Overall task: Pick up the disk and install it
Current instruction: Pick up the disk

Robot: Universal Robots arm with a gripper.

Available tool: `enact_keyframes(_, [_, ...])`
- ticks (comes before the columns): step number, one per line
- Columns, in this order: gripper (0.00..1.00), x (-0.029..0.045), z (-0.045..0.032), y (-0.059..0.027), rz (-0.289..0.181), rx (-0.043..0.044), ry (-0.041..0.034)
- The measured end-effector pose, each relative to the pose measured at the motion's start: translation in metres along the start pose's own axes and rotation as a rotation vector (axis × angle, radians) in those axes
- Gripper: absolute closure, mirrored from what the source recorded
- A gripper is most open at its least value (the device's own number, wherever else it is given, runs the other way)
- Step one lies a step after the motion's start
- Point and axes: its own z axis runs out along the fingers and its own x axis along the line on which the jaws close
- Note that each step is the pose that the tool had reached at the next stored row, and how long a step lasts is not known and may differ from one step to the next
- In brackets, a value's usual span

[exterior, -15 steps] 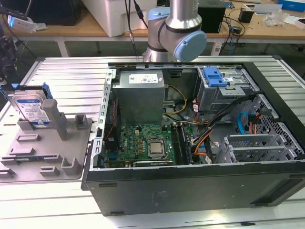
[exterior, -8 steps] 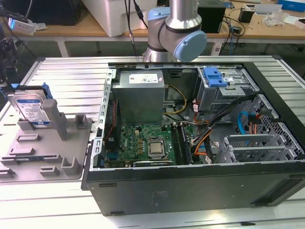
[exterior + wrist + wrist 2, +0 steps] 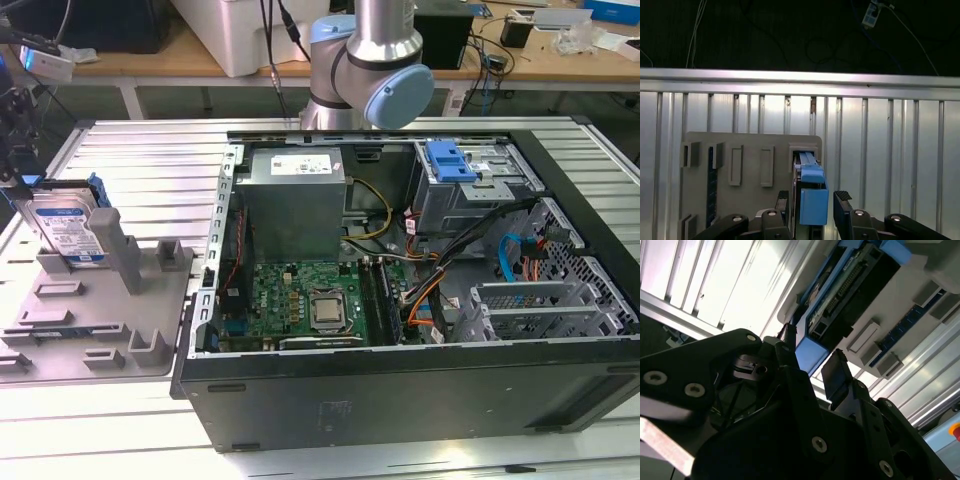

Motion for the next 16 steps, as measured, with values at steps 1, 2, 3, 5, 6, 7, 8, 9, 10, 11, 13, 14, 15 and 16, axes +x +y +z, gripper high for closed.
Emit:
enact_keyframes(1, [0.52, 0.0, 0.0006, 0.0, 0.0, 0.0, 0.0002])
enact_keyframes(2, [0.52, 0.0, 0.0014, 0.0, 0.0, 0.0, 0.0006])
enact_keyframes(3, [0.52, 0.0, 0.0021, 0.0, 0.0, 0.0001, 0.0009])
enact_keyframes(5, [0.52, -0.0001, 0.0033, 0.0, 0.0, 0.0, 0.0013])
enact_keyframes(6, [0.52, -0.0001, 0.0039, 0.0, 0.0, 0.0, 0.0015])
enact_keyframes(7, [0.52, -0.0001, 0.0051, -0.0001, 0.0, -0.0001, 0.0018])
enact_keyframes(8, [0.52, -0.0001, 0.0063, -0.0001, 0.0, -0.0001, 0.0018])
enact_keyframes(9, [0.52, -0.0001, 0.0074, -0.0001, 0.0, -0.0001, 0.0019])
enact_keyframes(10, [0.52, -0.0001, 0.0082, -0.0001, 0.0, -0.0001, 0.0019])
enact_keyframes(11, [0.52, -0.0002, 0.0087, -0.0001, 0.0, -0.0001, 0.0019])
enact_keyframes(13, [0.52, -0.0002, 0.0097, 0.0001, 0.0, -0.0001, 0.0019])
enact_keyframes(14, [0.52, -0.0002, 0.0103, 0.0003, 0.0, -0.0001, 0.0019])
enact_keyframes(15, [0.52, -0.0002, 0.0107, 0.0003, 0.0, 0.0, 0.0019])
enact_keyframes(16, [0.52, -0.0002, 0.011, 0.0004, 0.0, -0.0001, 0.0019])
